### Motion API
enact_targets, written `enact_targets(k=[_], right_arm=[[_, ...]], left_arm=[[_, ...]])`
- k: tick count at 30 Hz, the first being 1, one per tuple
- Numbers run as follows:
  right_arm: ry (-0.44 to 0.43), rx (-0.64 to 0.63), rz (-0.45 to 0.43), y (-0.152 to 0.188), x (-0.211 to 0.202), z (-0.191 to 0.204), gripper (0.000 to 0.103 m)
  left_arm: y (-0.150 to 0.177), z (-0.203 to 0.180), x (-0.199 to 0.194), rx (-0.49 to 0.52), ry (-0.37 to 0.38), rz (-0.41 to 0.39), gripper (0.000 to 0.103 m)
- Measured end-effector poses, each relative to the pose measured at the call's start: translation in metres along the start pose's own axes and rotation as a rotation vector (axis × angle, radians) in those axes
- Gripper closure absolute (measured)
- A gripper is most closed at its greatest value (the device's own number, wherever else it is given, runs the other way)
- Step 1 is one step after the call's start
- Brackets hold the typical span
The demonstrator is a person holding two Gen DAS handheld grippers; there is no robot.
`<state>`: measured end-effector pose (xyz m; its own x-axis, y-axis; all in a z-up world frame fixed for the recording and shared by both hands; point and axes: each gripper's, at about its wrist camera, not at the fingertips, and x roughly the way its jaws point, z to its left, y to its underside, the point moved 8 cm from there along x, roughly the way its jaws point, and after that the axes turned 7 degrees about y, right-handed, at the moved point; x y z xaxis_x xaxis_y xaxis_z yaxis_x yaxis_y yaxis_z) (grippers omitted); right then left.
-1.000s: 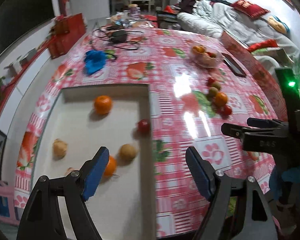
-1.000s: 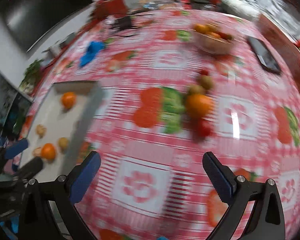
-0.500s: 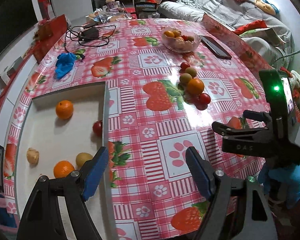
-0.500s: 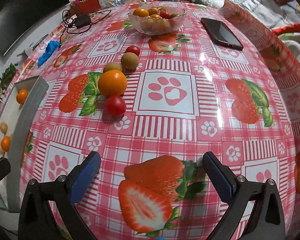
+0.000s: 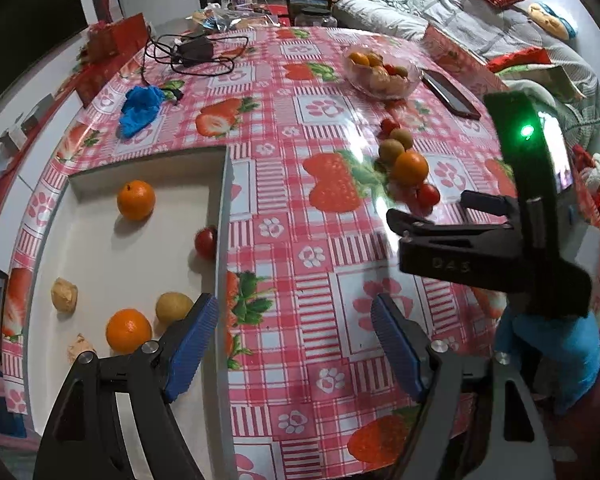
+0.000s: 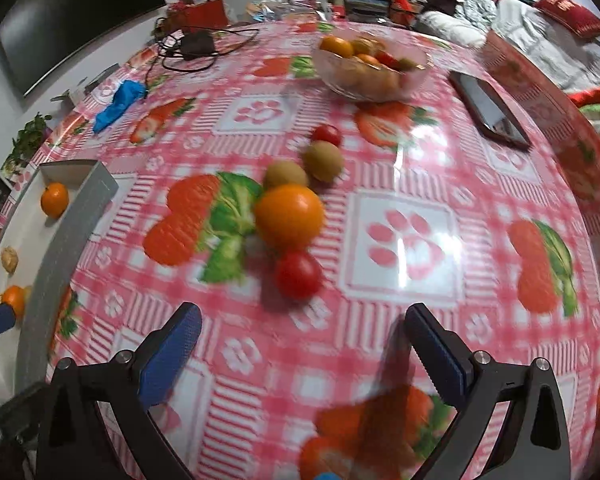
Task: Organize fruits
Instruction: 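Grasp a red cherry tomato with the right gripper while the left gripper returns, then grasp an orange with the left gripper while the right gripper holds the tomato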
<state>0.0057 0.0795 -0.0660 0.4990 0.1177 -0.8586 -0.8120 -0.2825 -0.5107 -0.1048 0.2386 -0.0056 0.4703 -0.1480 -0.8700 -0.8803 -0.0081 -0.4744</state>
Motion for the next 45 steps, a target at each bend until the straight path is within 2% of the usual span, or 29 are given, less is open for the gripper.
enact_targets(k=[1, 2, 3, 5, 7, 9, 11, 18, 23, 27, 31, 34, 36, 41, 45], right_arm=[[-0.005, -0.005, -0.009, -0.003, 0.001, 0.003, 0.002], [-0.001, -0.012, -0.019, -0.005, 0.000, 0.004, 0.013], [0.012, -0.027, -0.029, -0.008, 0.000, 0.006, 0.032], [0.022, -0.046, -0.038, -0.011, 0.000, 0.008, 0.052], [0.018, -0.051, -0.043, -0.012, 0.000, 0.008, 0.056], [0.007, -0.053, -0.052, -0.011, -0.002, 0.005, 0.073], [-0.033, -0.025, -0.054, -0.009, -0.005, -0.003, 0.078], [-0.046, 0.064, -0.061, 0.015, -0.022, -0.054, 0.078], [-0.036, 0.134, -0.052, 0.040, -0.030, -0.089, 0.078], [-0.044, 0.165, -0.065, 0.049, -0.036, -0.101, 0.078], [-0.047, 0.160, -0.076, 0.051, -0.038, -0.102, 0.078], [-0.052, 0.160, -0.080, 0.052, -0.038, -0.103, 0.078], [-0.054, 0.163, -0.081, 0.053, -0.038, -0.103, 0.078], [-0.055, 0.166, -0.083, 0.054, -0.039, -0.103, 0.078], [-0.062, 0.176, -0.081, 0.056, -0.041, -0.103, 0.078]], left_arm=[[-0.003, 0.000, -0.001, -0.001, 0.000, -0.006, 0.021], [-0.006, 0.001, -0.002, -0.002, 0.000, -0.010, 0.021], [-0.009, 0.000, -0.002, -0.002, 0.000, -0.015, 0.021], [-0.016, -0.001, -0.001, 0.002, -0.005, -0.021, 0.021], [-0.020, -0.004, 0.001, 0.003, -0.006, -0.023, 0.021], [-0.025, -0.009, 0.007, 0.003, 0.008, -0.020, 0.021], [-0.030, -0.017, 0.013, 0.008, 0.020, -0.014, 0.021], [-0.052, -0.056, 0.046, 0.037, 0.085, -0.008, 0.021], [-0.070, -0.076, 0.073, 0.040, 0.080, -0.010, 0.021], [-0.081, -0.084, 0.095, 0.030, 0.067, -0.006, 0.022], [-0.083, -0.085, 0.115, 0.002, 0.058, 0.025, 0.038], [-0.088, -0.086, 0.118, 0.000, 0.044, 0.002, 0.049], [-0.091, -0.087, 0.118, -0.003, 0.057, -0.002, 0.066], [-0.084, -0.085, 0.113, 0.007, 0.070, -0.003, 0.066], [-0.060, -0.080, 0.099, 0.036, 0.060, -0.005, 0.066]])
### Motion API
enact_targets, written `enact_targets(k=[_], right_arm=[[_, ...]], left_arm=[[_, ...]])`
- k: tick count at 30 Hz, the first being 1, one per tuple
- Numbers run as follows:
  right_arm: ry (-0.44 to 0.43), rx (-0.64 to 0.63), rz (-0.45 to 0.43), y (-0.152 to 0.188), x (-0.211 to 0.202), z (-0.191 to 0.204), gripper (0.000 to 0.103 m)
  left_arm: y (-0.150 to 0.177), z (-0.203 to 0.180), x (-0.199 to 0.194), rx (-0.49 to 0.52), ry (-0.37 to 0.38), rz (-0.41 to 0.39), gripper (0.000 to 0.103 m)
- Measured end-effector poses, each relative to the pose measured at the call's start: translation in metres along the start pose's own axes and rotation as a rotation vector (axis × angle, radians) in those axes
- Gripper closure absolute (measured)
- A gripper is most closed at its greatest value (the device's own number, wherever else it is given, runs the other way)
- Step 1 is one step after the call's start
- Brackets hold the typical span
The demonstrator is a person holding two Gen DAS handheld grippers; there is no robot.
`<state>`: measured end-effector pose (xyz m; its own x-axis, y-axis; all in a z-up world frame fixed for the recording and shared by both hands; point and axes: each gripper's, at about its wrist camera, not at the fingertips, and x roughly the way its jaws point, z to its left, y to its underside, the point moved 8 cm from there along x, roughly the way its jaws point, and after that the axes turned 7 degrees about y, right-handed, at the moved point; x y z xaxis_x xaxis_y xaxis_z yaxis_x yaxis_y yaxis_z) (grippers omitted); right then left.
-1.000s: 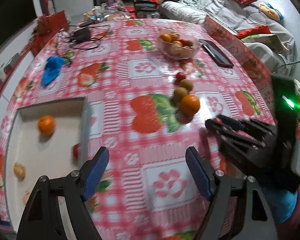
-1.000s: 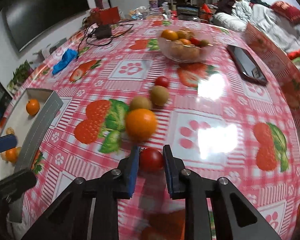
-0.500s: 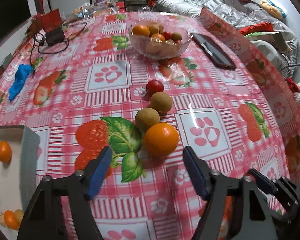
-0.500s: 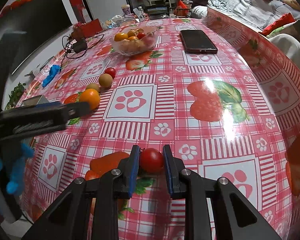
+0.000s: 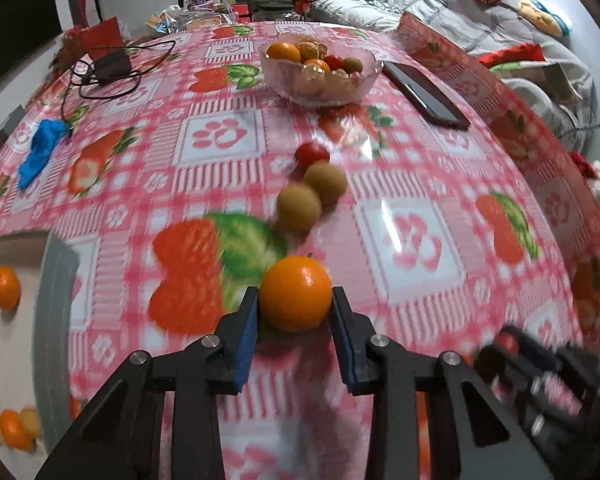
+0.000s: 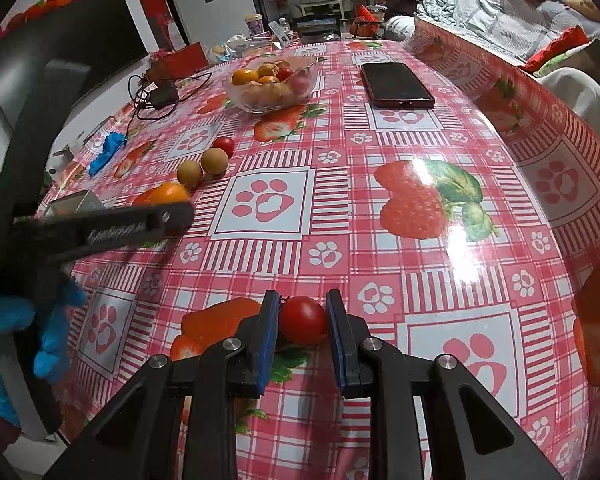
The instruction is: Organize fruits
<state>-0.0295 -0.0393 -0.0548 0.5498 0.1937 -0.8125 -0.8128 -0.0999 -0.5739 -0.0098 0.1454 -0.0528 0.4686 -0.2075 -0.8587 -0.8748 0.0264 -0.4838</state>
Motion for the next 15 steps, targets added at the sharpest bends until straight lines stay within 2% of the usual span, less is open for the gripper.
enact_targets(k=[5, 10, 15], right_arm=[[-0.007, 0.010, -0.001, 0.007, -0.006, 0.000, 0.078], [-0.018, 0.023, 0.000, 0.020, -0.015, 0.000, 0.078], [-0.006, 0.020, 0.010, 0.029, -0.021, 0.001, 0.078]], left_arm=[[0.044, 0.009, -0.025, 0.041, -0.044, -0.011, 0.066], [0.082, 0.023, -0.050, -0.008, -0.041, -0.014, 0.066], [0.099, 0.029, -0.062, -0.037, -0.034, -0.019, 0.066]])
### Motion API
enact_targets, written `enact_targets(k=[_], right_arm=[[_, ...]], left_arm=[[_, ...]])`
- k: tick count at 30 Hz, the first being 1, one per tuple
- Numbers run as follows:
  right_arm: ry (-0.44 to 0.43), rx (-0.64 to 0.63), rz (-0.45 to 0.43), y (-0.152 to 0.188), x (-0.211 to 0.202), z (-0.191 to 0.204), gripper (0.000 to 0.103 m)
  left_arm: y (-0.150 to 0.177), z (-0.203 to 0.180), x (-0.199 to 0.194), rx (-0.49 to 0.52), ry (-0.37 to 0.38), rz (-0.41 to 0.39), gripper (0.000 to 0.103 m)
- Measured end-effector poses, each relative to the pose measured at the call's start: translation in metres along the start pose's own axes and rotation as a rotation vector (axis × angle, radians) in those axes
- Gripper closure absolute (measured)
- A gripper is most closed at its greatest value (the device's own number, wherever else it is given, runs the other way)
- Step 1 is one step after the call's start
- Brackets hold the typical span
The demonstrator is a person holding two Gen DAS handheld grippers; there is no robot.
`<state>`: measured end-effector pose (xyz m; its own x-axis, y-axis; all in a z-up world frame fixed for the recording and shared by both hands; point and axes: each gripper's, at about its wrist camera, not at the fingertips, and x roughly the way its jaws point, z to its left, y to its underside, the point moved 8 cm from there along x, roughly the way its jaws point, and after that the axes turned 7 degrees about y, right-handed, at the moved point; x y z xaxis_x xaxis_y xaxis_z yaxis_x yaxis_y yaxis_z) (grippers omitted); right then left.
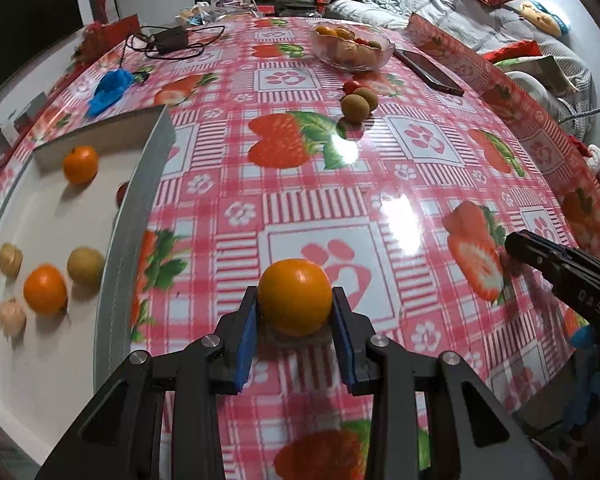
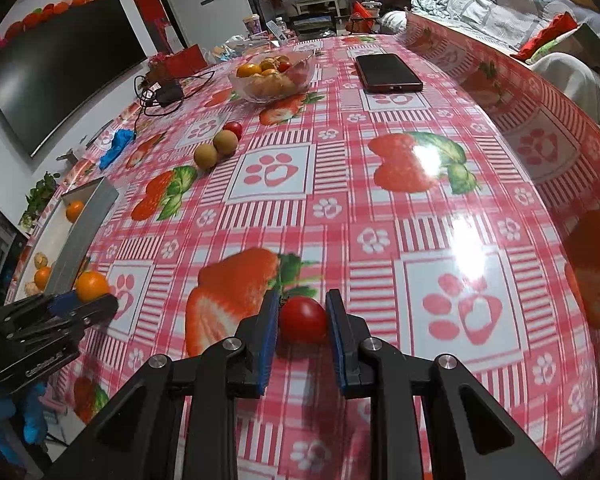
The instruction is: Organize fruits
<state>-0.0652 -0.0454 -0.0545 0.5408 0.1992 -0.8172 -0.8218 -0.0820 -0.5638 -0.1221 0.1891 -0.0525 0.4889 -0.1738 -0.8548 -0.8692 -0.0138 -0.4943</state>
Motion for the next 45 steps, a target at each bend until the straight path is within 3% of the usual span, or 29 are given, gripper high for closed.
enact_targets(k=[45], right_arm=[[0.009, -0.021, 0.030, 0.0078, -0.0006, 0.0067, 0.078]], left_arm=[[0.0090, 0.0025, -0.0047, 0.001, -0.006, 0.000, 0.065]])
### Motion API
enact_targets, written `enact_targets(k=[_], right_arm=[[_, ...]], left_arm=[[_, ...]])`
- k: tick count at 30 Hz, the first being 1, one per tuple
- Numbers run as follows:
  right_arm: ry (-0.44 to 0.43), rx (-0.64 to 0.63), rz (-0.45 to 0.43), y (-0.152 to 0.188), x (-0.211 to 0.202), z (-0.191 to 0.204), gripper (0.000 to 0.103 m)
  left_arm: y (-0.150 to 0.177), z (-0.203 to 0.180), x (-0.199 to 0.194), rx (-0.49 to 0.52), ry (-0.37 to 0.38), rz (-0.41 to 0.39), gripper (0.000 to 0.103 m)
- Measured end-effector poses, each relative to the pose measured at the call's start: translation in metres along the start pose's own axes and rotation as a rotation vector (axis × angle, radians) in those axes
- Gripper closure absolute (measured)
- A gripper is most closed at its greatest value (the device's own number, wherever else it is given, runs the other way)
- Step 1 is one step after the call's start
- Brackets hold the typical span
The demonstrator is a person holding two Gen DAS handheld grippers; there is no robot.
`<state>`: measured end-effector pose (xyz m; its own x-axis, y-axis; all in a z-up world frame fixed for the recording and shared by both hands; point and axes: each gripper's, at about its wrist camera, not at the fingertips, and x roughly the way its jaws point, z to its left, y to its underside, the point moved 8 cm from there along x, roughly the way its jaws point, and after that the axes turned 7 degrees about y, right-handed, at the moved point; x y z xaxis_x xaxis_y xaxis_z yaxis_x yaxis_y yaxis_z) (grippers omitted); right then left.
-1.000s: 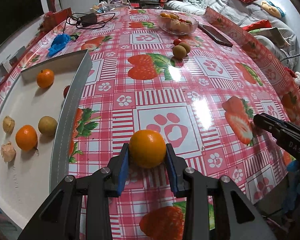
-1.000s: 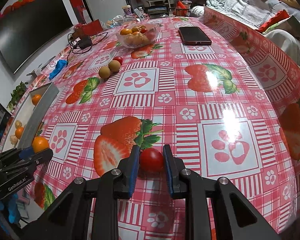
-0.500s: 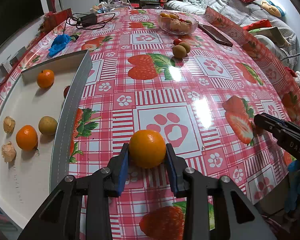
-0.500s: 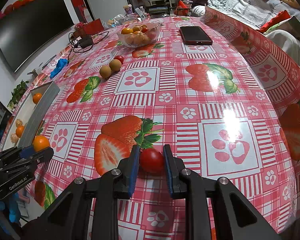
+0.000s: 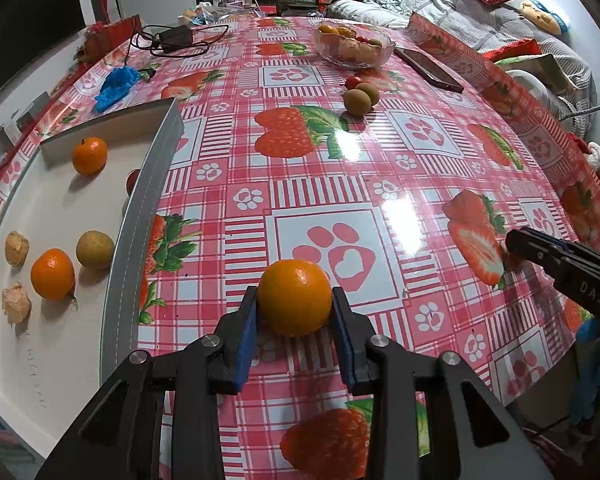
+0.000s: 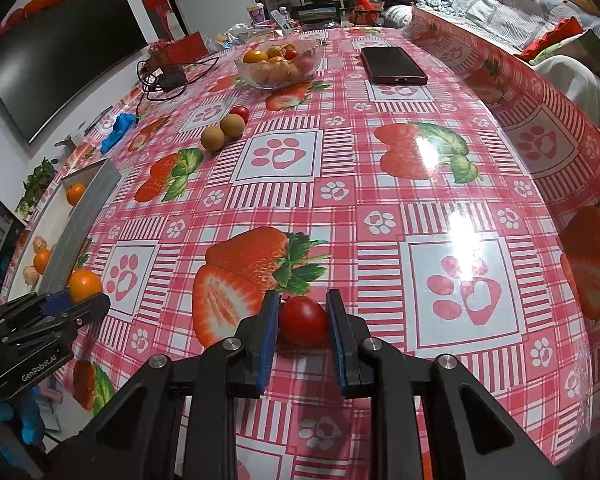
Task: Organize fruits
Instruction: 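Carry the orange and cherry tomato toward the white tray with both grippers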
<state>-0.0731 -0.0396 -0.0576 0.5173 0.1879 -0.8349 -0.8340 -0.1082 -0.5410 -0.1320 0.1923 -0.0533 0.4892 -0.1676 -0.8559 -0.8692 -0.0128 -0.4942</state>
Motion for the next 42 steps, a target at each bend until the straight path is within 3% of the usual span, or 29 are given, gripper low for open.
enact_targets(k=[12, 24, 32, 42], right_arm=[[-0.008, 0.022, 0.027, 0.001, -0.004, 0.001, 0.078], [-0.031, -0.026, 0.029, -0.012, -0.014, 0.033, 0.078], [-0.069, -0.100, 0.017, -0.031, -0.023, 0.081, 0.078], [-0.144, -0.251, 0.006, -0.052, -0.023, 0.176, 0.078]], left_arm=[[0.001, 0.004, -0.006, -0.050, 0.062, 0.019, 0.065], [-0.017, 0.006, -0.047, -0.046, 0.115, -0.083, 0.065], [-0.026, 0.052, -0.079, -0.098, 0.076, -0.154, 0.065], [-0.020, 0.136, -0.098, -0.224, -0.010, -0.197, 0.065]])
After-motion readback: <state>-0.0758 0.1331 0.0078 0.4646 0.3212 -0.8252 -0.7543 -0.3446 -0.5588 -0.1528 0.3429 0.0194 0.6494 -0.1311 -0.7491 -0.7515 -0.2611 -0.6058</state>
